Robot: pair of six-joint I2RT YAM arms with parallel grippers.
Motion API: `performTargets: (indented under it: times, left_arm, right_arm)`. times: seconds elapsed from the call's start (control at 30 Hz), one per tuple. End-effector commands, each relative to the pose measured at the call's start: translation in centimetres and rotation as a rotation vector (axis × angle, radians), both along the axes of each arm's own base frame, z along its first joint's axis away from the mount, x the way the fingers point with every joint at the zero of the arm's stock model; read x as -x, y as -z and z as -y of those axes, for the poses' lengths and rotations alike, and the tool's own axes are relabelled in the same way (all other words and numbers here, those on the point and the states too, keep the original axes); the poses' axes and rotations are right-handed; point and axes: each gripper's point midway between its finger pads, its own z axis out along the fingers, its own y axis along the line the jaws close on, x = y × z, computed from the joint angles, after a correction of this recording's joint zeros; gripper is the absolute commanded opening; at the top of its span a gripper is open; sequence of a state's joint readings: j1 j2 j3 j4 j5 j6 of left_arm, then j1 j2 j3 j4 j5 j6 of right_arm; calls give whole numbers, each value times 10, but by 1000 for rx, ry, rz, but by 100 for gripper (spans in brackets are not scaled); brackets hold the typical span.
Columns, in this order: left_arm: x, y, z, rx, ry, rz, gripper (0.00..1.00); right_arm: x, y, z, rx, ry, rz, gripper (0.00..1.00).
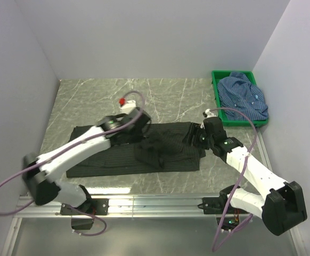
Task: Fold and stack the long sleeve shirts
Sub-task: Fold the shirt
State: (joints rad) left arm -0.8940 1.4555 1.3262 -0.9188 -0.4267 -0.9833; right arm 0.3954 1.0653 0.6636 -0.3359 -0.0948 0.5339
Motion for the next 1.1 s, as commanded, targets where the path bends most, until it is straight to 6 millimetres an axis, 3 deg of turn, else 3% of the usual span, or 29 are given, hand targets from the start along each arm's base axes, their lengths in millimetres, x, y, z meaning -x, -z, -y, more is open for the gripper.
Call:
performTargets:
  times: [0.0, 0.2, 0.27, 0.33, 0.37, 0.43, 0.57, 0.7, 0.87, 0.97, 1.07]
  left_arm:
    - [19, -45, -22, 79, -14, 44, 0]
    - [69, -64, -33, 269, 42, -28, 1]
    - [87, -75, -35, 341, 80, -50, 0]
    - [102, -81, -39, 377, 107, -74, 0]
    - [110, -90, -44, 408, 119, -65, 1]
    - [122, -101, -47, 454, 156, -73, 0]
    - [144, -134, -57, 564, 207, -30, 0]
    - [154, -156, -67, 625, 227, 13, 0]
    - [154, -146, -67, 612, 224, 0, 0]
    - [151, -143, -56, 626, 247, -6, 0]
    - [142, -141, -47, 626, 237, -4, 0]
  right_arm:
    - [-18, -34, -20, -28, -74, 107, 73]
    - [-38, -63, -49, -20, -181, 172, 71]
    - [-40, -55, -63, 6, -234, 153, 70]
    - [-45, -60, -76, 16, -271, 156, 70]
    - [-43, -47, -84, 46, -308, 126, 70]
    - [-45, -43, -95, 61, -342, 118, 69]
    - [-32, -3, -120, 110, -448, 11, 69]
    - [-15, 31, -129, 157, -515, -77, 68]
    - [0, 56, -128, 197, -569, -153, 68]
    - [-1, 59, -123, 233, -562, -155, 68]
    - [-6, 49, -120, 249, -550, -115, 68]
